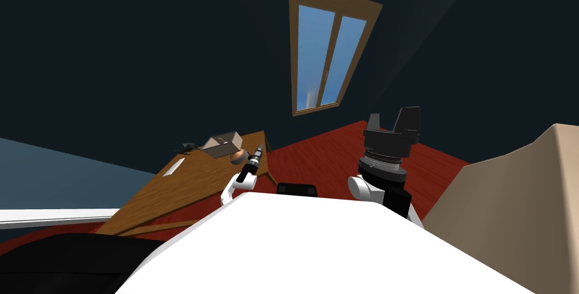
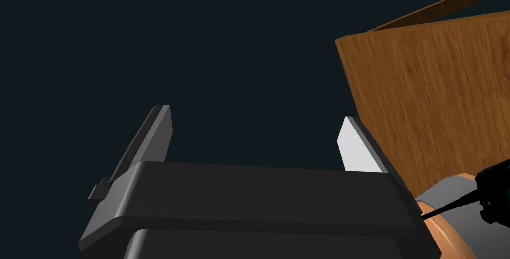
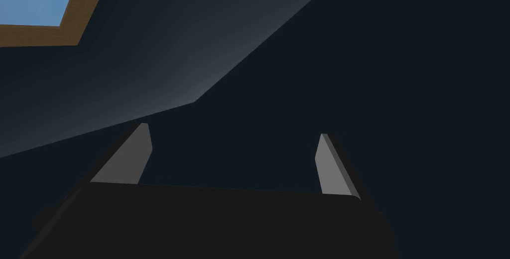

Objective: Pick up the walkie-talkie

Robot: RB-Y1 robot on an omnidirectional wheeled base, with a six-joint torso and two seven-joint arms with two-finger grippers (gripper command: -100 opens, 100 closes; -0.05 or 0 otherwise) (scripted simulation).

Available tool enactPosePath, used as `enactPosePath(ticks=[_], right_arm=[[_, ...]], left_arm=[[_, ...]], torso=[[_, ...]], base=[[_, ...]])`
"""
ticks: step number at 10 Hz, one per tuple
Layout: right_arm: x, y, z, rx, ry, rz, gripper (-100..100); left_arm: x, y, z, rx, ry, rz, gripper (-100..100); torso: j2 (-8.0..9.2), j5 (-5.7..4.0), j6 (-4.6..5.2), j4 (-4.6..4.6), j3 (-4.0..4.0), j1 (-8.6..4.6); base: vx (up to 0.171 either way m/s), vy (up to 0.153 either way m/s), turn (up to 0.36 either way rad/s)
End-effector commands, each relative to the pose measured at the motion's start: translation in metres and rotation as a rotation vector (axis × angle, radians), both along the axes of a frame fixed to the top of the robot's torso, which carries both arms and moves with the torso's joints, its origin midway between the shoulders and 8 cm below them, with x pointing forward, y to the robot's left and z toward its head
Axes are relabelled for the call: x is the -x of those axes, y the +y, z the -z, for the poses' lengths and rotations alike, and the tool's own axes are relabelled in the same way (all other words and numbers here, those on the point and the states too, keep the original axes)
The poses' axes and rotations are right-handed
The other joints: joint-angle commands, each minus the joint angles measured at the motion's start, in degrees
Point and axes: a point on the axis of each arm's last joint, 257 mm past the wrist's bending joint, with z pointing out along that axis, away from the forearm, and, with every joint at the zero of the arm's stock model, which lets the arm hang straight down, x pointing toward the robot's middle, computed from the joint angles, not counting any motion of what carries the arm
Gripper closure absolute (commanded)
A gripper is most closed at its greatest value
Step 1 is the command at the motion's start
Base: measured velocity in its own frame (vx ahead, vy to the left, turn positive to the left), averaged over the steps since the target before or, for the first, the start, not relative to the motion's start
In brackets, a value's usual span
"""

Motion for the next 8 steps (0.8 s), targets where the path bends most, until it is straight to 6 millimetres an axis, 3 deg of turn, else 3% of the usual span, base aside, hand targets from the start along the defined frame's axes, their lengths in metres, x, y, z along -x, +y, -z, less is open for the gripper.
enactPosePath(ticks=[1, 2, 3, 4, 7, 8], right_arm=[[0.000, 0.000, 0.000, 0.000, 0.000, 0.000, 0], [0.000, 0.000, 0.000, 0.000, 0.000, 0.000, 0], [0.000, 0.000, 0.000, 0.000, 0.000, 0.000, 0], [0.000, 0.000, 0.000, 0.000, 0.000, 0.000, 0], [0.000, 0.000, 0.000, 0.000, 0.000, 0.000, 0], [0.000, 0.000, 0.000, 0.000, 0.000, 0.000, 0]], left_arm=[[0.007, 0.013, 0.029, -0.030, 0.082, -0.012, -100], [0.012, 0.025, 0.048, -0.058, 0.139, -0.019, -100], [0.014, 0.026, 0.051, -0.058, 0.145, -0.021, -100], [0.021, 0.039, 0.071, -0.087, 0.206, -0.031, -100], [0.037, 0.070, 0.106, -0.151, 0.321, -0.052, -100], [0.037, 0.070, 0.106, -0.151, 0.321, -0.052, -100]], torso=[[0.00, 0.00, 0.00, 0.00, 0.00, 0.00], [0.01, 0.02, 0.01, 0.00, 0.01, 0.07], [-0.01, 0.01, 0.01, 0.00, 0.00, 0.06], [0.02, 0.02, 0.00, 0.00, 0.01, 0.10], [0.05, 0.02, -0.01, 0.01, 0.03, 0.12], [0.07, 0.03, 0.00, 0.02, 0.04, 0.16]], base=[[0.026, -0.056, -0.040], [0.037, -0.073, -0.090], [0.026, -0.056, -0.024], [0.031, -0.054, -0.038], [0.022, -0.055, -0.044], [0.015, -0.027, -0.021]])
